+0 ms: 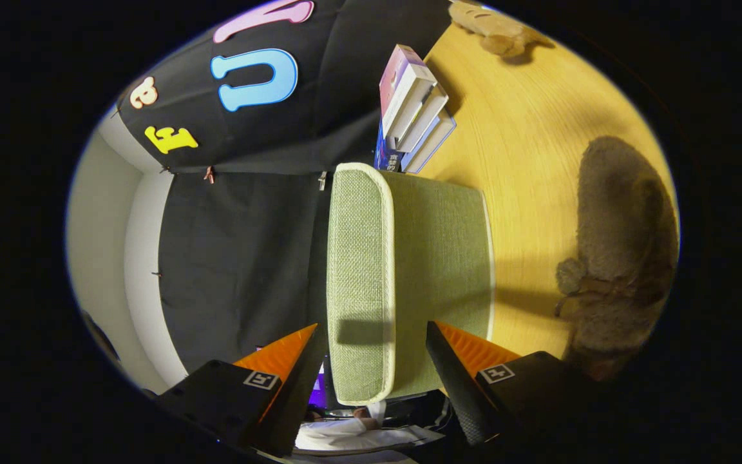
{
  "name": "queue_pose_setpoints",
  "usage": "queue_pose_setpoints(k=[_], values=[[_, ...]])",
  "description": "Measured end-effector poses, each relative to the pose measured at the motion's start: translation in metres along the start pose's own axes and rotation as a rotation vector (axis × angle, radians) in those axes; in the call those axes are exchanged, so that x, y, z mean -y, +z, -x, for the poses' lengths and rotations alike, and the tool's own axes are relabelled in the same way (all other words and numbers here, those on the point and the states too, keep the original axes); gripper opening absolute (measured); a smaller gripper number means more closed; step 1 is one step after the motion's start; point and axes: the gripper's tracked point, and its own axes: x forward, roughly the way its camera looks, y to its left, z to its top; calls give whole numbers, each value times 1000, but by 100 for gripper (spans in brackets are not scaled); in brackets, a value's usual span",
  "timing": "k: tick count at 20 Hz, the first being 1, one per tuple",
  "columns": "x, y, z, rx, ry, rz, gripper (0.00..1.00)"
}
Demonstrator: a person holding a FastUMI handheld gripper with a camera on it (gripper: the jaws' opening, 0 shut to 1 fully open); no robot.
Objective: Open the storage box then place both shoes into the box .Put the left shoe in first, then the right shoe, with the right side of both shoes facing outward in a uniform manner.
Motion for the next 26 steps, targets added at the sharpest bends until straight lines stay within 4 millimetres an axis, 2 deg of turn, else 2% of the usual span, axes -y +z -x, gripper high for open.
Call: queue_pose_setpoints(k=[4, 6, 7, 8, 9, 10, 11, 12, 13, 19, 23, 26], values=[[-6, -4, -8, -33, 97, -68, 96], [-12, -2, -8, -34, 168, -121, 84], [-13, -2, -7, -32, 196, -132, 75], [-12, -3, -4, -33, 205, -123, 75], [-10, -1, -7, -28, 204, -121, 58], [-9, 0, 3, -21, 208, -125, 41], [-14, 4, 2, -3, 235, -133, 21], [-16, 5, 4, 14, 227, -114, 11], [-18, 5, 6, 17, 223, -98, 7], [-48, 5, 10, 63, 159, -7, 5], [-101, 4, 9, 88, 195, 58, 5], [-142, -4, -6, 77, 203, 131, 5]])
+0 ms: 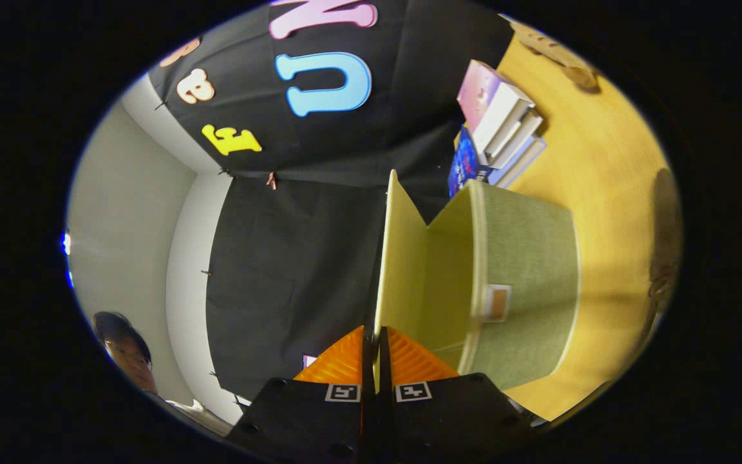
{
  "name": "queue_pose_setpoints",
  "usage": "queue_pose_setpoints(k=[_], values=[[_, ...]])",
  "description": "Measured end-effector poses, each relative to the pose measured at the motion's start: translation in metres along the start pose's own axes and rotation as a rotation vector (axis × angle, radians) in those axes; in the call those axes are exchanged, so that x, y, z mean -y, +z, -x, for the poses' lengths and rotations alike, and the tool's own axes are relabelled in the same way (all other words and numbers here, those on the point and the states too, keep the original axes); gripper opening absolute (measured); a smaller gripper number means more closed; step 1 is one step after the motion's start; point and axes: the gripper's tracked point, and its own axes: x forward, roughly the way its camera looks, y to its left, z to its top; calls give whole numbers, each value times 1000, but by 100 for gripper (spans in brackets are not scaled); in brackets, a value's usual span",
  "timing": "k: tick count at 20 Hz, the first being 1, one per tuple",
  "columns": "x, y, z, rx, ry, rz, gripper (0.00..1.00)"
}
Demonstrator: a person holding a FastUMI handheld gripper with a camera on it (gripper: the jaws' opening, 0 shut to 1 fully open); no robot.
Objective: Open the storage box then place both shoes into the box .Put the left shoe in first, then the right shoe, with the right side of both shoes facing outward in a uniform manner.
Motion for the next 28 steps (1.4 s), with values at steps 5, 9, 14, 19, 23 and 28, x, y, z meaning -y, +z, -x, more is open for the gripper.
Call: queue_pose_setpoints(k=[5, 9, 14, 19, 23, 28], values=[[-59, -11, -60, -52, 6, 136, 6], [-80, -30, -110, -104, 0, 218, 7], [-87, -50, -162, -129, 5, 274, 7], [-78, -62, -201, -132, -17, 273, 7], [-65, -78, -214, -159, -50, 309, 14], [-53, -77, -214, -149, -96, 352, 48]])
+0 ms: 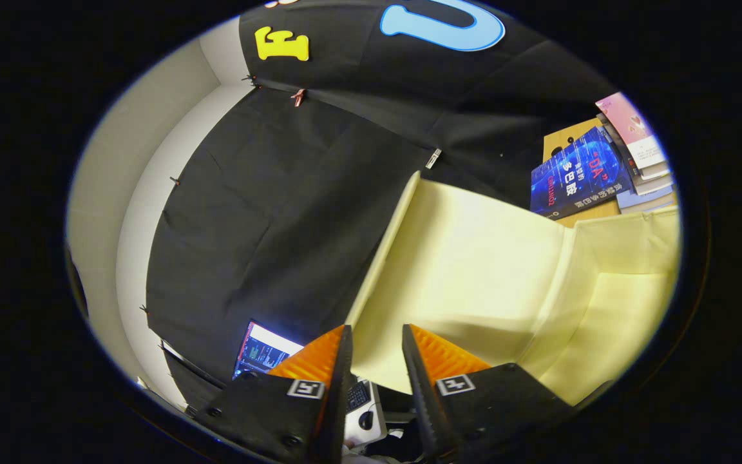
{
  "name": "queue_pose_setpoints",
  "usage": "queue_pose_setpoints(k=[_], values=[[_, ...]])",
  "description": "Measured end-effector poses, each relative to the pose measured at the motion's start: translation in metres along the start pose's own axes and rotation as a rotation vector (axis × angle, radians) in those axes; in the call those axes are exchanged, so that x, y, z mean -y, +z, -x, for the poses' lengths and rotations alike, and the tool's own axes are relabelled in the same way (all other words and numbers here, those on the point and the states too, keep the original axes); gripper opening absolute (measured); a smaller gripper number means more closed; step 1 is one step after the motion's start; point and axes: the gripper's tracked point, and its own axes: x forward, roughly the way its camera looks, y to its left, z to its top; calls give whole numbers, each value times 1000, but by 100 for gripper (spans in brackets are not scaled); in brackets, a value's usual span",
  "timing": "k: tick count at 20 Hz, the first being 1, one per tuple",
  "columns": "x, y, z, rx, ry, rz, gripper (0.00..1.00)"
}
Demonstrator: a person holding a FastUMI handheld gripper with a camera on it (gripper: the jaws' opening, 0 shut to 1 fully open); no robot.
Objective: Open the storage box then place both shoes into the box .Put the left shoe in first, then the right shoe, with the right side of both shoes facing outward in a uniform manner.
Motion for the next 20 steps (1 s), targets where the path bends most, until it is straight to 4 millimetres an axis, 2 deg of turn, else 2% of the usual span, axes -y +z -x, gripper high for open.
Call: queue_pose_setpoints(k=[3, 7, 12, 16, 18, 20], values=[[4, 0, 5, -9, -27, 0, 97], [21, 4, 36, 15, -128, 80, 97], [46, 25, 115, 87, -302, 188, 97], [100, 27, 198, 85, -563, 270, 97], [132, 16, 241, 54, -702, 292, 97], [155, 2, 277, 23, -799, 280, 97]])
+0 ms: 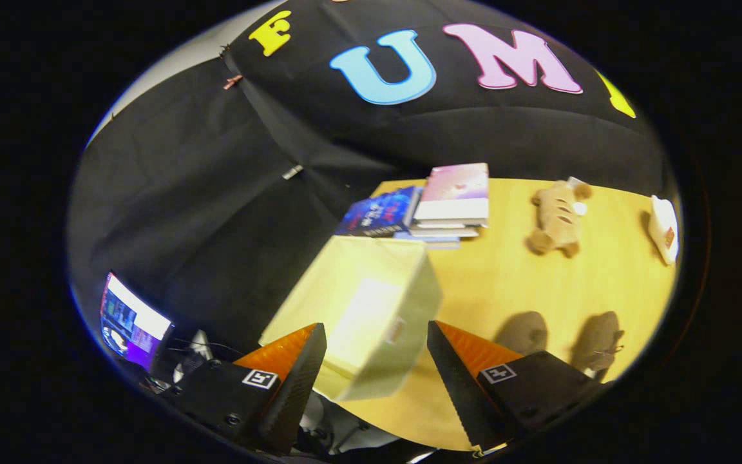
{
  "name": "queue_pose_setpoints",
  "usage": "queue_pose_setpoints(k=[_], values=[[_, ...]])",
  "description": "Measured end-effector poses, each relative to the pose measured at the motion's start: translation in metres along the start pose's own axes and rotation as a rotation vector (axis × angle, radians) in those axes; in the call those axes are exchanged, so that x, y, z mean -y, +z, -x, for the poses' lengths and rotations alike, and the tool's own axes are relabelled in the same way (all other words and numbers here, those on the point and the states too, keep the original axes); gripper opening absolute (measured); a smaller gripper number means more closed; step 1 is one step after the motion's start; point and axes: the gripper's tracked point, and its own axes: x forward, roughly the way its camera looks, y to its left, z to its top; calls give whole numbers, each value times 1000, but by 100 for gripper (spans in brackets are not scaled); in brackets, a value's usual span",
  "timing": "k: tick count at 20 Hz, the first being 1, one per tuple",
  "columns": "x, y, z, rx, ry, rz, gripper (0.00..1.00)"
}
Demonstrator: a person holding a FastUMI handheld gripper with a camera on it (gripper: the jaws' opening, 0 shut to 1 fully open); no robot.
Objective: Open the storage box then place both shoes into the box .Put the left shoe in first, then the right shoe, with the right side of both shoes facing outward in a uniform manner.
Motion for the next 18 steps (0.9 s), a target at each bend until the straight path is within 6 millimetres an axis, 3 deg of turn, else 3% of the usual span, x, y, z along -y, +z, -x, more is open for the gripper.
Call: queue_pose_setpoints(k=[2, 7, 13, 16, 18], values=[[33, -24, 11, -40, -70, -1, 98], [117, -76, 14, -119, -247, 8, 93], [167, -121, -14, -207, -334, -47, 83], [176, -126, -35, -219, -337, -91, 78], [182, -129, -47, -223, -351, -101, 66]])
